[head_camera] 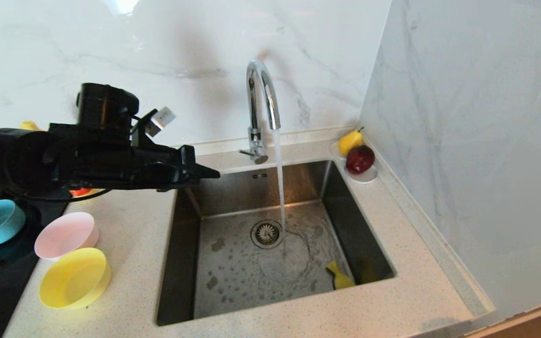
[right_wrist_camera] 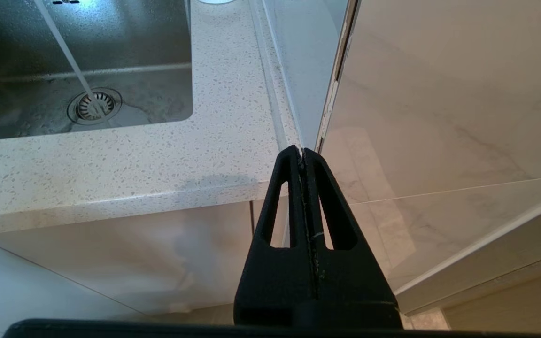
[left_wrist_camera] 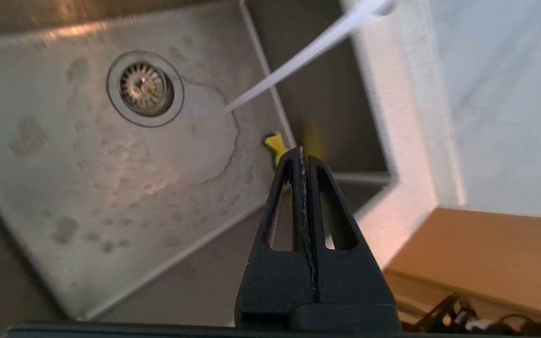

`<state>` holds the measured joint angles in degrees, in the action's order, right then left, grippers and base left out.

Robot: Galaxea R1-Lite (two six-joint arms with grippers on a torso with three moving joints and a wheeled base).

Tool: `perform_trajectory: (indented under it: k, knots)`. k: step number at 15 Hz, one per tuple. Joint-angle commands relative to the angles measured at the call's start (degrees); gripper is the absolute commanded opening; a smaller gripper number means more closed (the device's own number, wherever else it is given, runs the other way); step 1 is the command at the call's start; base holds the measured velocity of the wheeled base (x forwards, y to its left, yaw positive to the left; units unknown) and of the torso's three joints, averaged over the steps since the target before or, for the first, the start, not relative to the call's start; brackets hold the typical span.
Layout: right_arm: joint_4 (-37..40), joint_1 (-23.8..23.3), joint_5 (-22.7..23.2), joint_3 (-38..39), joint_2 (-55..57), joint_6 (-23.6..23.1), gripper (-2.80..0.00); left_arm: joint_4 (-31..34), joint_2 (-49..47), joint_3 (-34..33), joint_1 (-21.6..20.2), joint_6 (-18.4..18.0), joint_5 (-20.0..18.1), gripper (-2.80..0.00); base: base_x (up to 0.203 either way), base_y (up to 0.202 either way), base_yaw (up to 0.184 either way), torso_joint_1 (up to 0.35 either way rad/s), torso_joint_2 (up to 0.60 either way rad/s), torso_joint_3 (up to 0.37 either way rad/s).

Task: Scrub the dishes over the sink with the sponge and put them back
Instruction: Turn off the faucet

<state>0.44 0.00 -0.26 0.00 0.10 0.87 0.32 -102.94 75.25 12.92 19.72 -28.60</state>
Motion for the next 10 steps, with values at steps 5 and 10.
perform_trajectory:
  k: [5, 10]
  knots:
    - [0.0, 0.0, -0.01, 0.0, 0.08, 0.01, -2.8, -3.96, -13.09, 8.54, 0.35, 5.26, 0.12, -2.8, 0.0, 0.0, 0.0, 0.0, 0.0, 0.0]
    - [0.0, 0.0, -0.01, 0.0, 0.08, 0.01, -2.8, -4.21, -18.81, 13.29, 0.35, 6.43, 0.58, -2.8, 0.0, 0.0, 0.0, 0.0, 0.0, 0.0]
